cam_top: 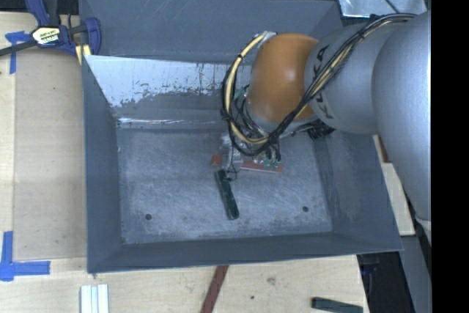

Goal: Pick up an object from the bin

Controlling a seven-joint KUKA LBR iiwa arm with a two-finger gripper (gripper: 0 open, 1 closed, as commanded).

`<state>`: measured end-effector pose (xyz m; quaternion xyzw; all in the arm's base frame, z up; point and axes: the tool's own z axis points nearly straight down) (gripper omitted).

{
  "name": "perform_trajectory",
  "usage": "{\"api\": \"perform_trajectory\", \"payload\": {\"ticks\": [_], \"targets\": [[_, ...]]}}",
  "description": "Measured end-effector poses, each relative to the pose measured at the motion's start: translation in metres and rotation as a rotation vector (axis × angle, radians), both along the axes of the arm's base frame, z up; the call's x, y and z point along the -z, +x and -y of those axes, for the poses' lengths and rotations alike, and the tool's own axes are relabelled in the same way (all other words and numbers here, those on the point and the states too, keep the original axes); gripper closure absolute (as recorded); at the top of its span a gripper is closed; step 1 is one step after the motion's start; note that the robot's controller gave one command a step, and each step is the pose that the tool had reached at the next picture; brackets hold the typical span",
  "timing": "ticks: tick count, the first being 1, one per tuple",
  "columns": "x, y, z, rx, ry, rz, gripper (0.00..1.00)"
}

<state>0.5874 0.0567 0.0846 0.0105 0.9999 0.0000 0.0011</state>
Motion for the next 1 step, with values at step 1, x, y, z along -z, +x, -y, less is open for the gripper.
{"api": "perform_trajectory", "payload": {"ticks": [1], "targets": [[-0.0538, -0.0018, 0.0088, 0.009, 0.000, -0.005, 1.00]]}}
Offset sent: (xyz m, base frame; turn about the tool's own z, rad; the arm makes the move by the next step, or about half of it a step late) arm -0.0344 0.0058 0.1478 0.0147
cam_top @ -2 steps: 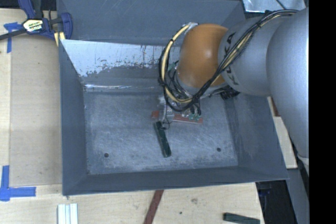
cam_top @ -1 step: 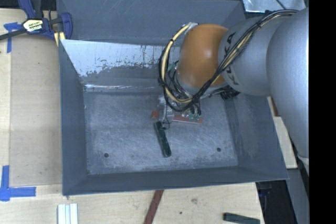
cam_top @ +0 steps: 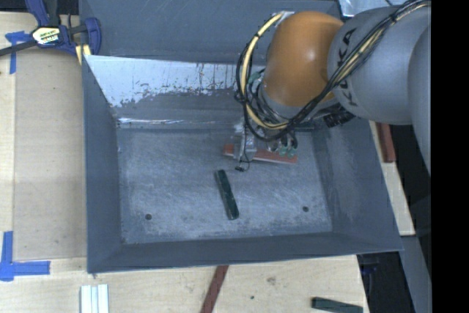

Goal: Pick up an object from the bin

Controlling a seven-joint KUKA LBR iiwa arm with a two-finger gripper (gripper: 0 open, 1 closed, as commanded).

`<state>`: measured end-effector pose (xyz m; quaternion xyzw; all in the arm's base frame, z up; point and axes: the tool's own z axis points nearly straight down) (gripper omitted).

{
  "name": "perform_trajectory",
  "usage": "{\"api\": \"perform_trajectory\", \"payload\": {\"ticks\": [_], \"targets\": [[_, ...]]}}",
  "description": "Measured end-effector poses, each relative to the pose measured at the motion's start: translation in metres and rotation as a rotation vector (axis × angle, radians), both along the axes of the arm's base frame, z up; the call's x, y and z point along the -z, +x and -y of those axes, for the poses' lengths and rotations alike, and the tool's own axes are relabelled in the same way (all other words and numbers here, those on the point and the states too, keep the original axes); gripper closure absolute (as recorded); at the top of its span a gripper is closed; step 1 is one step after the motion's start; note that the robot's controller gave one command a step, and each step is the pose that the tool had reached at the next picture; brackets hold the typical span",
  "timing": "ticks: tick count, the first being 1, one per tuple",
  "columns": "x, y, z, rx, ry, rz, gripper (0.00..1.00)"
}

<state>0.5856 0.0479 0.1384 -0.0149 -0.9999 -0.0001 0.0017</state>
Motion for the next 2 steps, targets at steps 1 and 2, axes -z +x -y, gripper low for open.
{"api": "perform_trajectory", "payload": {"ticks": [1, 2], "targets": [[-0.060, -0.019, -0.007, 0.003, 0.000, 0.001, 1.00], [-0.094, -0.001, -0.002, 0.034, 0.001, 0.010, 1.00]]}}
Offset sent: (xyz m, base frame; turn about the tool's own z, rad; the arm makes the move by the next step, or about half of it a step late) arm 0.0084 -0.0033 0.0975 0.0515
